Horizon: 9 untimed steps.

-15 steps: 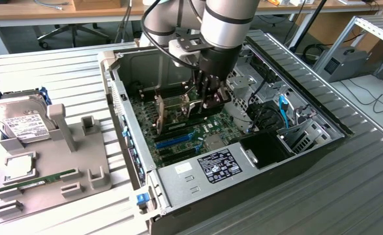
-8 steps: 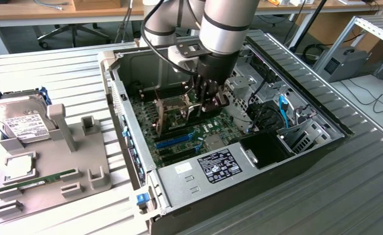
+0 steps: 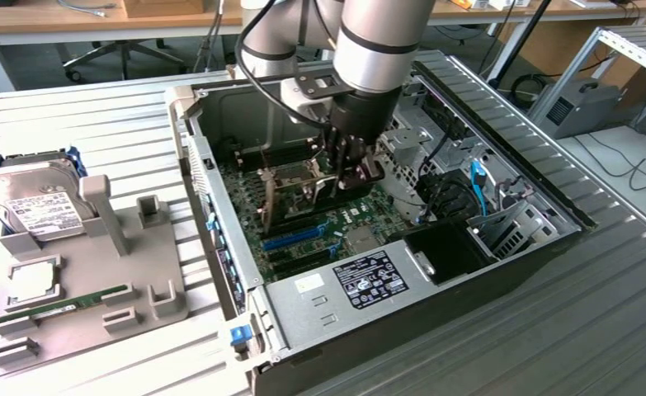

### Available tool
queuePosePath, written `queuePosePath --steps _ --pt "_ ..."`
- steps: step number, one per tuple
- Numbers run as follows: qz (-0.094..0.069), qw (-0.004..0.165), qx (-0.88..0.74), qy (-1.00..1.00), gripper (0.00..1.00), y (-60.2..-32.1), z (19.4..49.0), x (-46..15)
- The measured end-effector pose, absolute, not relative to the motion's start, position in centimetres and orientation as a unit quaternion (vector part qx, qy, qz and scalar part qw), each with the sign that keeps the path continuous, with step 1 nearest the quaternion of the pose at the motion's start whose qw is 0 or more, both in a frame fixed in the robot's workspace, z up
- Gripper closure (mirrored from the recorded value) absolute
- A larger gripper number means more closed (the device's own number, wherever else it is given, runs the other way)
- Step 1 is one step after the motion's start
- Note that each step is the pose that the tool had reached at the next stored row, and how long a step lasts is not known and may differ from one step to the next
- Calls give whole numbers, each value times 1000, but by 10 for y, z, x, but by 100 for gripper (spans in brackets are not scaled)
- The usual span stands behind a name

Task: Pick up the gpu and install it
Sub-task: 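Insert the gpu into the slot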

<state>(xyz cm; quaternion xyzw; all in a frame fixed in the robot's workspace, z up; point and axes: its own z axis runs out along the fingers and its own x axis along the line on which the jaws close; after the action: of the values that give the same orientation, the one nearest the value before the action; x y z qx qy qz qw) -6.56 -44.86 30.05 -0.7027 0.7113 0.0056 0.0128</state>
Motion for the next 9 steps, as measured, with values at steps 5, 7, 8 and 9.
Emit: queuePosePath --steps 5,7,8,9 --pt "6 13 -703 711 73 -449 300 -73" --pt "6 13 -703 711 73 -449 300 -76" --pt "6 13 -703 711 73 -449 300 -77" --pt "6 13 -703 711 73 -449 300 -78"
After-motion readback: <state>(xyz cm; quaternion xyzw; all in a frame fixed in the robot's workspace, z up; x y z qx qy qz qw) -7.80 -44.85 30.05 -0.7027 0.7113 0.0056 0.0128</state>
